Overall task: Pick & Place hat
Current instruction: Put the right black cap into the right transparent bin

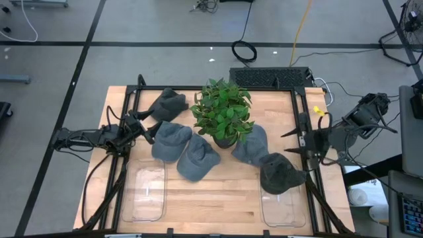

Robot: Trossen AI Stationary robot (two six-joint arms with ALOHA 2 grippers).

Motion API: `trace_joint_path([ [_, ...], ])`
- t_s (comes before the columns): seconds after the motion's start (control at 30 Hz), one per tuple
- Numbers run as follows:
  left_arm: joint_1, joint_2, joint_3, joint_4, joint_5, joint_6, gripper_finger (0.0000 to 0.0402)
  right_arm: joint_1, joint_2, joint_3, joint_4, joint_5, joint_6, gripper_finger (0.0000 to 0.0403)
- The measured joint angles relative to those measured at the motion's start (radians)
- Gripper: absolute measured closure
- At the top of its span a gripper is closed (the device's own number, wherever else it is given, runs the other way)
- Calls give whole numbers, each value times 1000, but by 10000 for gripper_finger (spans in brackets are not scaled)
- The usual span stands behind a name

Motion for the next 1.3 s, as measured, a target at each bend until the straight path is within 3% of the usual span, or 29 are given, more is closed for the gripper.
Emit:
trace_joint_path([
  [0.33, 0, 0, 0, 0, 0, 0, 36, 0, 23, 0, 124, -86, 429, 188],
  [0.6, 0, 0, 0, 0, 0, 0, 36, 12, 28, 0, 139, -90, 790, 201],
  [0.9, 0, 0, 0, 0, 0, 0, 36, 121, 102, -4, 195, -142, 1061, 295],
  [1.13, 0, 0, 0, 0, 0, 0, 36, 216, 134, -140, 349, -143, 1194, 389],
  [1.3, 0, 0, 0, 0, 0, 0, 36, 258, 146, -216, 400, -194, 1232, 400],
])
